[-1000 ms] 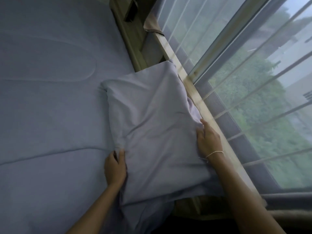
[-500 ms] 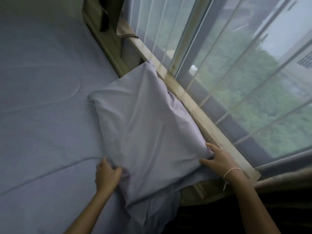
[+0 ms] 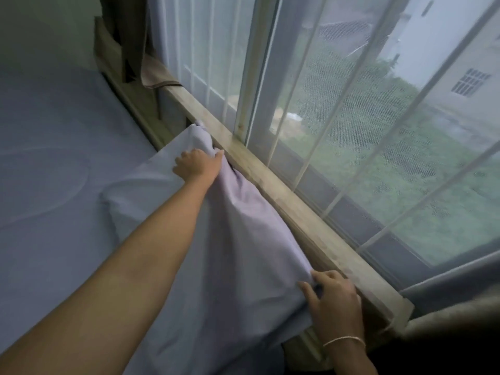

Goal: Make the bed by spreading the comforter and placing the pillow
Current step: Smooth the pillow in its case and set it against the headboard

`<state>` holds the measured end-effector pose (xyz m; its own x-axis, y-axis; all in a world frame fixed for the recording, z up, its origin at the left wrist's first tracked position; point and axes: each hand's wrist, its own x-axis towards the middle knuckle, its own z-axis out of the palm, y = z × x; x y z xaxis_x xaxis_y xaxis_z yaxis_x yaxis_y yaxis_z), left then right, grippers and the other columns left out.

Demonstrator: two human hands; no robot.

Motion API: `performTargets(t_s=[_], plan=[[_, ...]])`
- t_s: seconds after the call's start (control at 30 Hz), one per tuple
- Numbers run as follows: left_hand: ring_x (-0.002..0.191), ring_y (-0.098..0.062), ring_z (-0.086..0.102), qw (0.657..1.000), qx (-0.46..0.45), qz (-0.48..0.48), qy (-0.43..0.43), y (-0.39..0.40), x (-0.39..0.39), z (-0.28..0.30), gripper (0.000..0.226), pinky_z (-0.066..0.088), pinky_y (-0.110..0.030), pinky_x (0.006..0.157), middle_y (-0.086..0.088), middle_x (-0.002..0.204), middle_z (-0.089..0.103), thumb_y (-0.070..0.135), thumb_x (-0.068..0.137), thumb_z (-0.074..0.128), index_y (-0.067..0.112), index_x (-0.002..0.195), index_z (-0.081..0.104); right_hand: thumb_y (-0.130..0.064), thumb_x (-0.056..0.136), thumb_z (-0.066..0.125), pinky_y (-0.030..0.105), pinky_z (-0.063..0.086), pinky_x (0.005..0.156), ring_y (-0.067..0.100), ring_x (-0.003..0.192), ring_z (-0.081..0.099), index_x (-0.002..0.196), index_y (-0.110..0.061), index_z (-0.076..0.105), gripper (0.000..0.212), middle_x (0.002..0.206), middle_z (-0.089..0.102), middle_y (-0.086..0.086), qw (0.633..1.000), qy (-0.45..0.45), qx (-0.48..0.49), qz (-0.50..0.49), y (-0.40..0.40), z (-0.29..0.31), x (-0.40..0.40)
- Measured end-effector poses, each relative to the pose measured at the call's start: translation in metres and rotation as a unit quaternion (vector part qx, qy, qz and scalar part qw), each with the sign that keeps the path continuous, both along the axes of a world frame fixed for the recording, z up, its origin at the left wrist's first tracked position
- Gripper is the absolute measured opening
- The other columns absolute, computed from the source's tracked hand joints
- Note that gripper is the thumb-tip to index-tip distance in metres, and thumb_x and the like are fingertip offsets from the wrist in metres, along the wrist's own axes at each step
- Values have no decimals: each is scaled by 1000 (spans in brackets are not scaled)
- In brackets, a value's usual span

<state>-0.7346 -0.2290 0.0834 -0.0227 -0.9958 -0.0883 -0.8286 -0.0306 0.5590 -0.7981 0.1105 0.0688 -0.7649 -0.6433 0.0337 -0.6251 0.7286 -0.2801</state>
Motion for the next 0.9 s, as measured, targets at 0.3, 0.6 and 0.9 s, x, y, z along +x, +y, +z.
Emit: performTargets(t_s=[0.3, 0.6, 0.9], plan=[[133, -37, 36, 995, 99, -23, 14, -26, -27, -13, 68, 13, -50, 114, -21, 143, 41, 55, 95, 33, 2, 135, 43, -21, 79, 64, 34, 38, 77, 24, 72, 55, 79, -16, 77, 13, 69, 67, 0, 980, 111, -162, -29, -2, -6, 0], [121, -35, 50, 969, 26, 53, 239, -27, -16, 2, 48, 39, -38, 97, -20, 133, 53, 31, 96, 36, -3, 126, 50, -19, 82, 56, 47, 45, 75, 31, 74, 56, 87, -9, 76, 23, 73, 67, 7, 934, 201, -296, 14, 0, 50, 4], [121, -34, 51, 954, -75, 94, 274, -24, -1, 3, 47, 36, -32, 92, -26, 130, 55, 28, 97, 37, -8, 122, 54, -10, 86, 60, 55, 43, 92, 35, 79, 57, 88, -7, 76, 16, 78, 69, 12, 910, 284, -300, 45, 20, 27, 6]])
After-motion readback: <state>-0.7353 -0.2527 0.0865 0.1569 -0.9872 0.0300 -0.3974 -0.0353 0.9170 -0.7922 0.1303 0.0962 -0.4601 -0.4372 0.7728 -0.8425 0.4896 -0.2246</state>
